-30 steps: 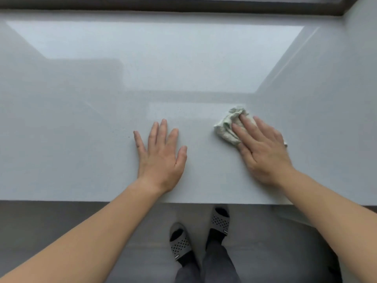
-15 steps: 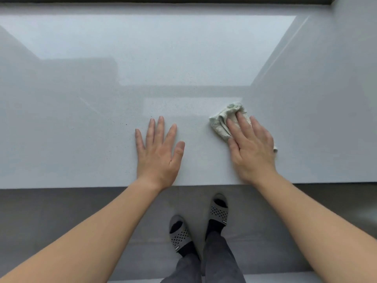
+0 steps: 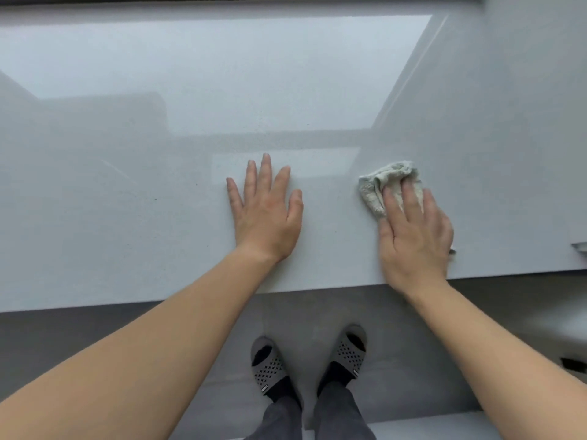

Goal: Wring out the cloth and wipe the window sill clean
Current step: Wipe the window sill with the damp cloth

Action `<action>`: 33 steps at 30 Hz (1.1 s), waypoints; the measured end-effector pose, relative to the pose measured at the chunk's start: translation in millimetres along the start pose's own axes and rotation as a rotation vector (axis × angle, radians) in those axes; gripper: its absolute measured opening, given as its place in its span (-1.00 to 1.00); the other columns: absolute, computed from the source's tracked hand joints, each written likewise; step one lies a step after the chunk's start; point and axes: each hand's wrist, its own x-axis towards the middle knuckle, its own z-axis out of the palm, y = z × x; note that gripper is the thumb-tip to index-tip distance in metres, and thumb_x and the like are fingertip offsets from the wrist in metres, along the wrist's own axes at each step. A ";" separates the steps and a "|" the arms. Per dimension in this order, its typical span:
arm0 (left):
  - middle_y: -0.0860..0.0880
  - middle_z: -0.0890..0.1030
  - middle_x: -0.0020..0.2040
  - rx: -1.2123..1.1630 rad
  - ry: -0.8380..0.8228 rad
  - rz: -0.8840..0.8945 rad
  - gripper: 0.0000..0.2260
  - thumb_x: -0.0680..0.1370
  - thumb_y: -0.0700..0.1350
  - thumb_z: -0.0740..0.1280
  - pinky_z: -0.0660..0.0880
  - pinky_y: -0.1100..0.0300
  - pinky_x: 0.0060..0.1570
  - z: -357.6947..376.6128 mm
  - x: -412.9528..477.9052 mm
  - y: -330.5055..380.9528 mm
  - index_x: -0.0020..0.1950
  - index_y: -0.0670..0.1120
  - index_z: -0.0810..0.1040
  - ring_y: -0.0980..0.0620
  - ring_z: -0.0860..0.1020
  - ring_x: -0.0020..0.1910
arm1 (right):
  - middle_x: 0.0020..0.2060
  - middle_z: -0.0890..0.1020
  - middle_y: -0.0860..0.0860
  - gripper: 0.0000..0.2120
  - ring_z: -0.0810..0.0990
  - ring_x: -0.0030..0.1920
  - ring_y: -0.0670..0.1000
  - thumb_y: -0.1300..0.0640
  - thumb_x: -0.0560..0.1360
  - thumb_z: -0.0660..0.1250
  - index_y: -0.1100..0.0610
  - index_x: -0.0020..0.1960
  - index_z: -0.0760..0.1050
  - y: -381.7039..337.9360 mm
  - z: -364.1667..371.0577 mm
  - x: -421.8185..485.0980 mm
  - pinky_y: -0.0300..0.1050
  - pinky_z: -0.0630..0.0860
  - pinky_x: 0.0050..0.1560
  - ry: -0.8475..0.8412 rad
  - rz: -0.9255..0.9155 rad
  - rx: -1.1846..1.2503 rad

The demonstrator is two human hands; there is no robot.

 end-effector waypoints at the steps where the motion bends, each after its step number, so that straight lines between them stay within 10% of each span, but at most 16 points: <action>1: -0.01 -0.08 0.65 0.048 -0.007 -0.022 -0.49 0.65 0.13 -0.05 -0.32 -0.20 0.50 2.9 3.3 2.6 0.60 0.06 0.11 -0.01 -0.20 0.60 | 0.62 0.05 -0.02 -0.44 -0.04 0.59 0.12 -0.11 0.62 -0.11 -0.10 0.61 0.07 -11.6 3.1 -12.1 0.17 -0.03 0.49 0.005 -0.010 -0.014; 7: -0.02 -0.17 0.64 0.241 -0.019 -0.045 -0.41 0.60 0.21 -0.17 -0.29 -0.23 0.50 11.0 2.4 2.4 0.62 0.07 -0.06 -0.03 -0.28 0.59 | 0.61 0.06 -0.10 -0.49 -0.01 0.60 0.07 -0.13 0.66 -0.08 -0.18 0.60 0.04 23.6 -2.6 -12.5 0.10 -0.01 0.52 -0.142 -0.580 -0.095; 13: 0.00 -0.27 0.63 0.302 -0.034 -0.069 -0.40 0.60 0.24 -0.20 -0.30 -0.22 0.50 13.3 1.5 5.4 0.61 0.10 -0.18 -0.01 -0.36 0.57 | 0.62 0.03 -0.08 -0.47 -0.04 0.60 0.10 -0.10 0.64 -0.10 -0.15 0.60 0.06 5.4 -8.5 94.0 0.15 -0.03 0.50 -0.011 -0.011 0.004; 20: 0.02 -0.25 0.63 0.322 -0.029 -0.094 -0.39 0.59 0.25 -0.18 -0.27 -0.21 0.51 11.5 2.6 6.8 0.62 0.11 -0.15 -0.03 -0.36 0.57 | 0.59 0.15 -0.10 -0.50 0.08 0.59 0.11 -0.12 0.64 0.00 -0.17 0.58 0.15 2.3 -6.3 68.6 0.11 0.01 0.52 -0.123 -0.635 -0.034; 26: 0.03 -0.24 0.63 0.312 -0.030 -0.097 -0.40 0.60 0.24 -0.15 -0.26 -0.20 0.52 9.8 2.1 7.5 0.62 0.11 -0.13 -0.02 -0.35 0.57 | 0.62 -0.02 -0.10 -0.49 -0.10 0.60 0.09 -0.06 0.66 -0.06 -0.17 0.60 0.03 -12.7 -16.7 161.4 0.13 -0.11 0.53 -0.059 -0.138 0.026; 33: -0.11 0.29 0.54 0.204 0.119 -0.049 -0.46 0.53 0.20 0.13 -0.14 -0.39 0.46 7.4 10.9 7.1 0.47 0.01 0.37 -0.16 0.15 0.56 | 0.60 0.13 -0.11 -0.50 0.04 0.60 0.11 -0.12 0.64 -0.04 -0.18 0.58 0.15 -11.8 -11.5 130.1 0.10 -0.04 0.53 -0.135 -0.708 -0.043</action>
